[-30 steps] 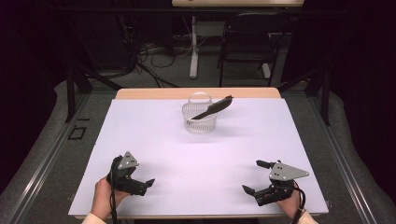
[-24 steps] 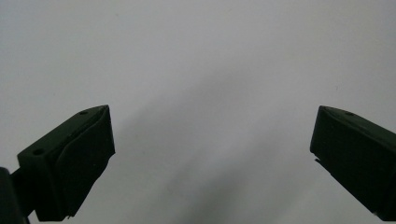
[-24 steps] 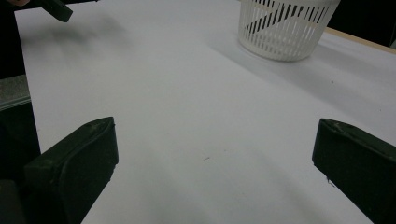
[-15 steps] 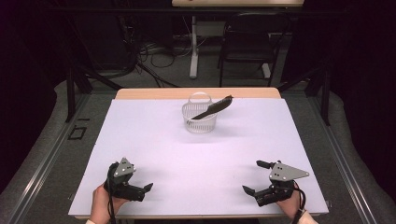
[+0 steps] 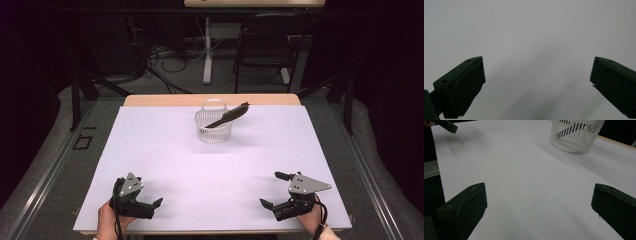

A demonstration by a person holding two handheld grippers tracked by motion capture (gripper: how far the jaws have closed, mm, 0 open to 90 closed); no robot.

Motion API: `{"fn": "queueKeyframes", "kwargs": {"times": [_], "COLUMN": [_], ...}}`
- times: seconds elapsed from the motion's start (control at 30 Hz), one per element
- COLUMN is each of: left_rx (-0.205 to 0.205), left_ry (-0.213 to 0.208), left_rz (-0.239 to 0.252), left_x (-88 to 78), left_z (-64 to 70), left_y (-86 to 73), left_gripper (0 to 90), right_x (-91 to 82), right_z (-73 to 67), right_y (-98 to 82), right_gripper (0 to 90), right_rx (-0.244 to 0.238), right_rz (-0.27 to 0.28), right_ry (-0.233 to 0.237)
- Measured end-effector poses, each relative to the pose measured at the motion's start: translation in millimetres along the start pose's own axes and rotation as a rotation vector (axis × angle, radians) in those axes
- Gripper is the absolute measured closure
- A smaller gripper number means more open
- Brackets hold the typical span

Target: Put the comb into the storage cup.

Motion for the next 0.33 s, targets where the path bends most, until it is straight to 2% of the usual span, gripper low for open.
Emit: {"fn": "queueKeyframes", "kwargs": {"times": [0.33], "left_rx": [0.006], "left_ry": [0.001], "left_rz": [0.011], "left_x": [0.4], "left_z": [-1.3], "left_y": [0.8], "left_gripper": [0.1], "right_x": [-1.4], "right_z": [1.5], "right_y": [1.1], "right_gripper": [0.0], "right_rx": [0.001], "right_rz": [0.015], "right_ry": [-0.010]}}
Point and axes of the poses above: each handheld gripper's, and its own axes: x roughly forward along the jaws, y roughly out of its top, z roughly to its right, the point moved 8 cm from there along x, roughly forward along the jaws, and after that the axes turned 3 degrees about -x, right-handed, at the moved point
